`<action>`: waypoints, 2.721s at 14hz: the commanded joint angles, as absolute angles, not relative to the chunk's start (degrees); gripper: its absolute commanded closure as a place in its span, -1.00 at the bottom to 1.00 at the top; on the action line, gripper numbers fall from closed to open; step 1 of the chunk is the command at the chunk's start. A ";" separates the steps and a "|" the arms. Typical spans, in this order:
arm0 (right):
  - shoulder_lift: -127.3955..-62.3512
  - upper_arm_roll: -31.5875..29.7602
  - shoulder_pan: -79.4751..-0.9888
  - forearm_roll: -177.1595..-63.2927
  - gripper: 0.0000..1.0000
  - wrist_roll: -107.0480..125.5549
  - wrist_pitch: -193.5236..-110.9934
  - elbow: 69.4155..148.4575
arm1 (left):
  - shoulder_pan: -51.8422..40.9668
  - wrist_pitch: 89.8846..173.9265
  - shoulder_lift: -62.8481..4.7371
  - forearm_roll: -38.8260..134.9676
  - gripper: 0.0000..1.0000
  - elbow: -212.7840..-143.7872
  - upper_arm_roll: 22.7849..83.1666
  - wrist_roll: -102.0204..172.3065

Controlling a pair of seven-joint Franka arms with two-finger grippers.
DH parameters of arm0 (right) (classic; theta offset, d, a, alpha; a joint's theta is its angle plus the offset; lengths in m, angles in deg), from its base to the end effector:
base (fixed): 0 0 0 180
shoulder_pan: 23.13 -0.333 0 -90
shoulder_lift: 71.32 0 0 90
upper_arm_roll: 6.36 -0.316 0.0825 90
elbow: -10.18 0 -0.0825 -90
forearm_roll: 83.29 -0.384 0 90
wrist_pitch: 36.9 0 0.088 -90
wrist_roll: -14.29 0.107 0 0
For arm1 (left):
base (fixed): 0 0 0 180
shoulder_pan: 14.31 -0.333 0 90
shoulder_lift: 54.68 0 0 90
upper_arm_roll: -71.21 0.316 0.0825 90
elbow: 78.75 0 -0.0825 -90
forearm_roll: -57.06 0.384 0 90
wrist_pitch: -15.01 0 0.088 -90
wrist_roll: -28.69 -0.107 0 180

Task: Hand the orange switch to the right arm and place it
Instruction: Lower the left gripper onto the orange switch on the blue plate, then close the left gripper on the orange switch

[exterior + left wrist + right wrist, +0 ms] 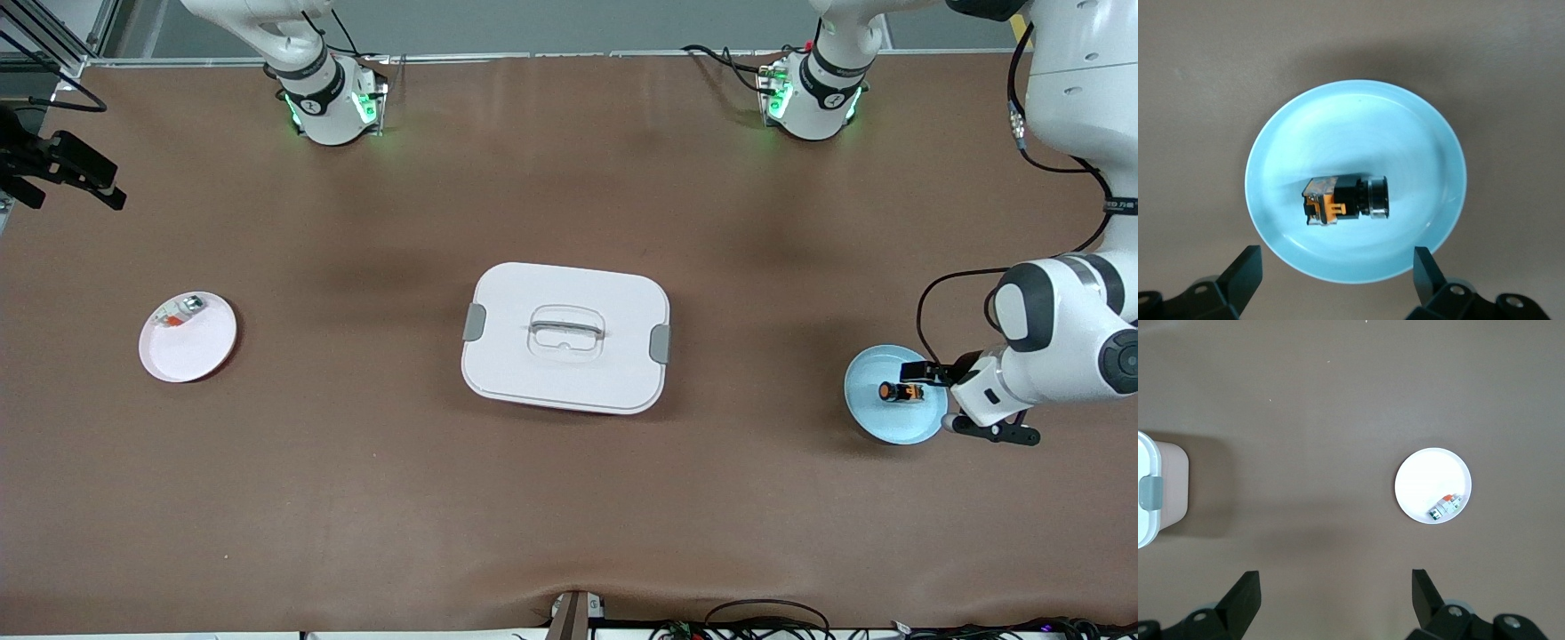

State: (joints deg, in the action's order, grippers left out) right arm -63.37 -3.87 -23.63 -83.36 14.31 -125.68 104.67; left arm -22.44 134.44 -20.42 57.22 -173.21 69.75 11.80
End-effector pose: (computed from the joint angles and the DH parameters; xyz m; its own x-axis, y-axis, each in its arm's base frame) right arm 0.5081 -0.0193 0.6593 0.9986 -0.0348 0.0390 -0.0346 -0.9994 -0.0072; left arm 0.6621 0.0794 0.2522 0.9724 -0.1781 -0.1508 -0.1711 -0.9835 0.0585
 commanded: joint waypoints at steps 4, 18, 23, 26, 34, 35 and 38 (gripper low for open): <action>-61.57 -3.81 -24.10 -82.33 -1.00 14.28 -126.29 106.59 | -23.01 138.40 -16.80 54.17 -1.00 -172.62 69.72 10.59; -60.86 -3.55 -23.92 -84.00 -1.00 14.90 -126.29 107.47 | -23.81 141.39 -13.90 49.77 -1.00 -174.11 69.72 11.55; -60.86 -3.64 -23.92 -84.08 -1.00 16.22 -126.20 107.47 | -23.54 141.39 -13.90 49.59 -1.00 -174.20 69.72 11.64; -60.86 -3.64 -24.01 -84.43 -1.00 16.22 -126.11 107.47 | -23.45 141.39 -13.98 49.59 -0.53 -174.20 69.72 13.31; -60.78 -3.73 -24.10 -84.43 -1.00 16.22 -126.02 107.47 | -23.10 141.13 -14.51 49.59 0.62 -173.67 69.72 15.77; -60.86 -3.73 -24.10 -84.43 -1.00 16.22 -126.02 107.47 | -23.19 140.96 -14.60 49.59 0.62 -173.50 69.63 15.77; -60.77 -3.73 -24.10 -84.43 -1.00 16.22 -125.93 107.47 | -23.19 140.52 -16.70 49.59 0.62 -173.32 69.19 17.08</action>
